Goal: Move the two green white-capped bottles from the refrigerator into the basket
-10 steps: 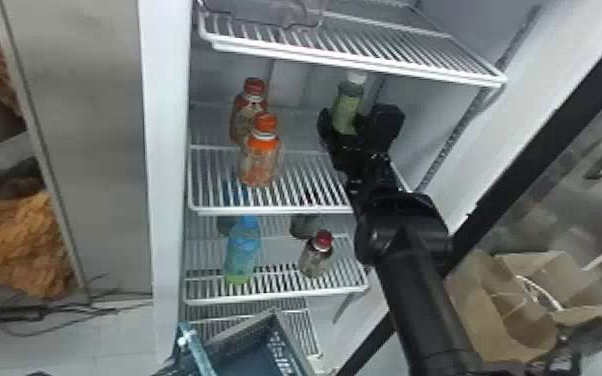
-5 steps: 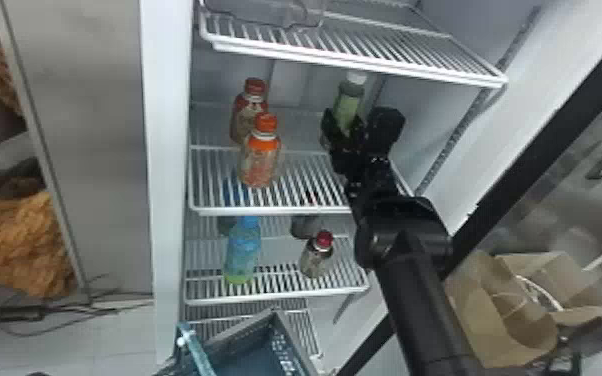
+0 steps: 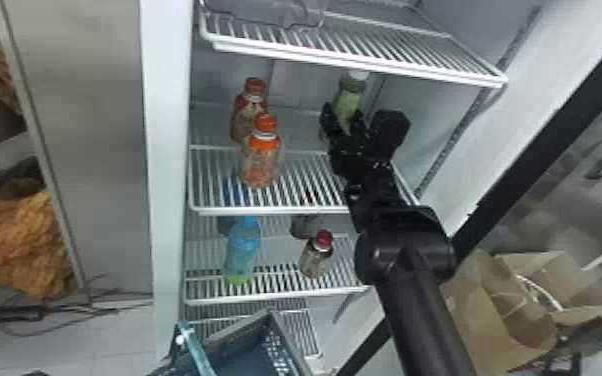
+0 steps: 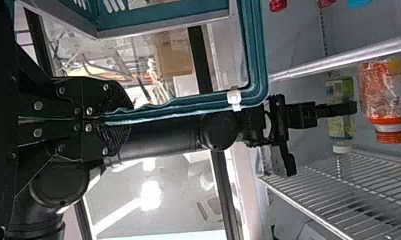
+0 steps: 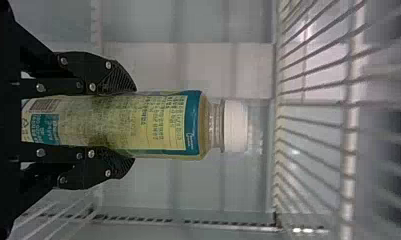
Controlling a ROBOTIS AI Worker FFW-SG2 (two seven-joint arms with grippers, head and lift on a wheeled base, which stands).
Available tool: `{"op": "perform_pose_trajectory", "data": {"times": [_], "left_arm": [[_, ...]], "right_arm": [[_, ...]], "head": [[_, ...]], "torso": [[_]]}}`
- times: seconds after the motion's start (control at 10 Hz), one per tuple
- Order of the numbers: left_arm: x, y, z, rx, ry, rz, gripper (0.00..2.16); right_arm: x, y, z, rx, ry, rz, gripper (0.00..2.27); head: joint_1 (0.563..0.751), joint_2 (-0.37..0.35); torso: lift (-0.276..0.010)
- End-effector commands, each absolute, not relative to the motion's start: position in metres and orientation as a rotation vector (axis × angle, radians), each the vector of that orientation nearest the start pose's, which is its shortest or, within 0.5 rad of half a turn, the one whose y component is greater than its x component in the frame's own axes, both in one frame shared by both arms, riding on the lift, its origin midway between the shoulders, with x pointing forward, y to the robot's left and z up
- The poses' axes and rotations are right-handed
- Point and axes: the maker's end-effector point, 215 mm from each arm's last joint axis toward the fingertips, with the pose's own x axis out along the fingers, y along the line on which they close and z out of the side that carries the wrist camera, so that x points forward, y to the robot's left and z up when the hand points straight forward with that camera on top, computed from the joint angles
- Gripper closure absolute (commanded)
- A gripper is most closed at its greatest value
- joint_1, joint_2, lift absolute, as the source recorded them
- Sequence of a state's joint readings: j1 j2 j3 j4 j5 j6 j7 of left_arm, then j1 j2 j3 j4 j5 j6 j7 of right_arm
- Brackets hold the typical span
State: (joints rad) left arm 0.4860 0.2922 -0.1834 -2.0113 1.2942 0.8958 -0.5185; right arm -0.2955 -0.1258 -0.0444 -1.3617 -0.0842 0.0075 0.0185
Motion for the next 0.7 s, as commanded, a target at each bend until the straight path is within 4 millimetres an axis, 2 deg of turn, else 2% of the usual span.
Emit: {"op": "perform_pose_trajectory", "data": {"times": [0.0,0.4,0.6], "left_arm": [[0.237,-0.035,-0.352,-1.24,0.794,-1.117,1.2],[0.238,-0.034,-0.352,-1.242,0.793,-1.113,1.2],[0.236,-0.035,-0.352,-1.242,0.796,-1.116,1.2]], "right_arm": [[0.672,-0.298,-0.26,-0.025,-0.099,-0.037,0.86],[0.632,-0.283,-0.268,-0.027,-0.077,0.013,0.86],[0.604,-0.269,-0.26,-0.014,-0.078,0.061,0.86]], "head": [[0.695,-0.35],[0.695,-0.35],[0.695,-0.35]], "torso": [[-0.004],[-0.004],[-0.004]]}}
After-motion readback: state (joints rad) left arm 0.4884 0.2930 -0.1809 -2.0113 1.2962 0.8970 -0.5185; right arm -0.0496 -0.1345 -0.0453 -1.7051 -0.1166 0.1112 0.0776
